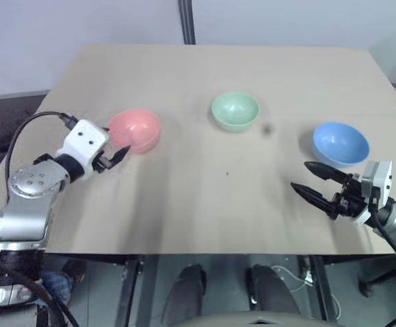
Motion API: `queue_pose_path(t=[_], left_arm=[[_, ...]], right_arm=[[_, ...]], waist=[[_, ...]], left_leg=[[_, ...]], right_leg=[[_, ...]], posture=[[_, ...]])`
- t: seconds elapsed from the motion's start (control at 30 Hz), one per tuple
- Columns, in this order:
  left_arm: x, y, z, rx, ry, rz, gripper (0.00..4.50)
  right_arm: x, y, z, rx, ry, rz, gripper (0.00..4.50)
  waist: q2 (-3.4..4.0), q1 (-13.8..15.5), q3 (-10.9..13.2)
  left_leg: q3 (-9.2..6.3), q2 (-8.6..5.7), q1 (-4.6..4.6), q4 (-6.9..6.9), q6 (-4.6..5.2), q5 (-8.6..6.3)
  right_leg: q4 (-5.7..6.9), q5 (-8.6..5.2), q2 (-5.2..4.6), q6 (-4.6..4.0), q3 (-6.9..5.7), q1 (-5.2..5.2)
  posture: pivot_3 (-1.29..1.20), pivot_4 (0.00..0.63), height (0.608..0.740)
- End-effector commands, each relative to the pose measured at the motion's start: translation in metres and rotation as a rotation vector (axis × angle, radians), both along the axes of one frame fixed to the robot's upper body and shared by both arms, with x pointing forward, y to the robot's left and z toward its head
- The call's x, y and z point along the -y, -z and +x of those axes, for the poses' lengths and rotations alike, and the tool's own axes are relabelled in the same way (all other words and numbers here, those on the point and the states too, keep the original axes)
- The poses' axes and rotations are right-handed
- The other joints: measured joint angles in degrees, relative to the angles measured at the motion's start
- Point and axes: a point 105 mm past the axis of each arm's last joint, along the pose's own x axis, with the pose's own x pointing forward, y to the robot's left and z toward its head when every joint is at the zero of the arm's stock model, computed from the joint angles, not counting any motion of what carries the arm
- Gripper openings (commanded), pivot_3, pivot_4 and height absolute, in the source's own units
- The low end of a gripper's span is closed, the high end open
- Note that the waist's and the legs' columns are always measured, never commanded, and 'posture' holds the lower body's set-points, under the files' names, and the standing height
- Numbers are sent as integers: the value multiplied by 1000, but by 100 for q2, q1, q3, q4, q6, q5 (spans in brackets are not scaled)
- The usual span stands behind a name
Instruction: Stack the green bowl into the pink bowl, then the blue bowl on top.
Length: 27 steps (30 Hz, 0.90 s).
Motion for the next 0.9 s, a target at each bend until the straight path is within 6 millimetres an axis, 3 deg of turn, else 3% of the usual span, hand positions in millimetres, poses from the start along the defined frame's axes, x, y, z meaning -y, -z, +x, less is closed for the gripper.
queue_pose_path(t=[0.03,0.33,0.53,0.67,0.9], left_arm=[[3,-5,6,24,45,45,3334],[9,17,18,-68,130,102,3334],[13,19,23,-55,154,116,3334],[12,8,28,0,144,94,3334],[13,-32,36,174,110,-55,3334]], right_arm=[[1,-16,-3,65,5,-11,3238],[1,-16,-1,74,30,-11,3238],[4,-14,-1,73,55,-11,3238],[6,-12,-2,64,66,-12,3238],[7,-9,0,57,72,-15,3238]], waist=[[0,-13,0],[0,-15,0],[0,-15,0],[0,-11,0],[-1,-11,-1]], left_leg=[[0,0,-1,-1,0,0],[0,0,-1,-6,0,0],[-1,0,-2,-6,0,0],[-2,0,-2,-6,0,0],[-4,0,-3,-2,0,0]], right_leg=[[0,0,0,0,0,-2],[3,0,2,0,0,-5],[3,0,2,0,0,-5],[5,0,2,0,-1,-5],[7,1,2,0,-3,-5]], posture=[[0,150,740],[0,150,740],[0,150,740],[0,150,740],[0,150,740]])
